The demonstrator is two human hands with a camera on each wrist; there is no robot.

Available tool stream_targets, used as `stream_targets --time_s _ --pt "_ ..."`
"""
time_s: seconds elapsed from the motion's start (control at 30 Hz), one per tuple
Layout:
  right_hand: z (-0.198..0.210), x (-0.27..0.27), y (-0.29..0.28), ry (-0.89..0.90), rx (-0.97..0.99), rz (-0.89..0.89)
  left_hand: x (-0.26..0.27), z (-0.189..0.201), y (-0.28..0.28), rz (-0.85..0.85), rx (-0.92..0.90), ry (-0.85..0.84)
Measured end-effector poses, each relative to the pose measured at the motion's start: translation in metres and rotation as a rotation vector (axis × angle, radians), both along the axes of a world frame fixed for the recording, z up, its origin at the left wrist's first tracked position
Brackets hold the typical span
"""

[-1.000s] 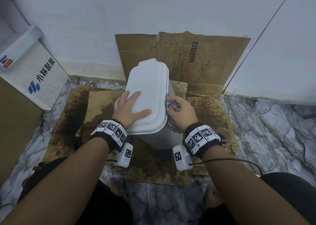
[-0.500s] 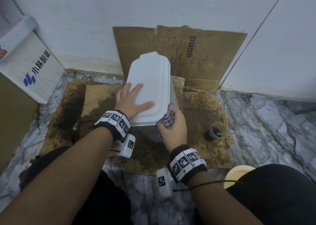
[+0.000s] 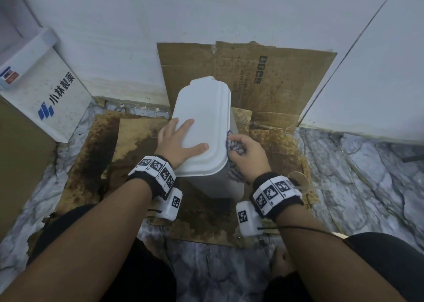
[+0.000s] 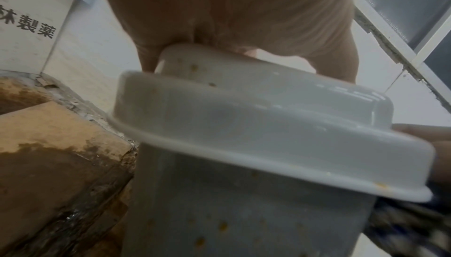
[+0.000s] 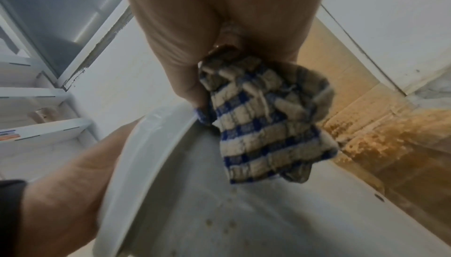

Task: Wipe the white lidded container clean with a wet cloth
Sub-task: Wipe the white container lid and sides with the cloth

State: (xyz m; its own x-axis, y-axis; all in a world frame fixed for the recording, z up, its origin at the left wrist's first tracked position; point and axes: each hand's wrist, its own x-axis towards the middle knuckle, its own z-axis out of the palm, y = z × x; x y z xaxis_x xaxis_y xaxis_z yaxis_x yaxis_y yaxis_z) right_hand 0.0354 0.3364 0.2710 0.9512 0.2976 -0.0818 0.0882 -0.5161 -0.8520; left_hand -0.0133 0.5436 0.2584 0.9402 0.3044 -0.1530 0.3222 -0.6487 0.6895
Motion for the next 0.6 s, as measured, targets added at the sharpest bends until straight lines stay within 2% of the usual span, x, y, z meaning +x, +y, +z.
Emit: stream_targets --time_s 0.6 --pt "0.027 0.161 0.050 -0.037 -0.225 0.184 0.002 -0.005 0.010 -0.035 0.012 0.045"
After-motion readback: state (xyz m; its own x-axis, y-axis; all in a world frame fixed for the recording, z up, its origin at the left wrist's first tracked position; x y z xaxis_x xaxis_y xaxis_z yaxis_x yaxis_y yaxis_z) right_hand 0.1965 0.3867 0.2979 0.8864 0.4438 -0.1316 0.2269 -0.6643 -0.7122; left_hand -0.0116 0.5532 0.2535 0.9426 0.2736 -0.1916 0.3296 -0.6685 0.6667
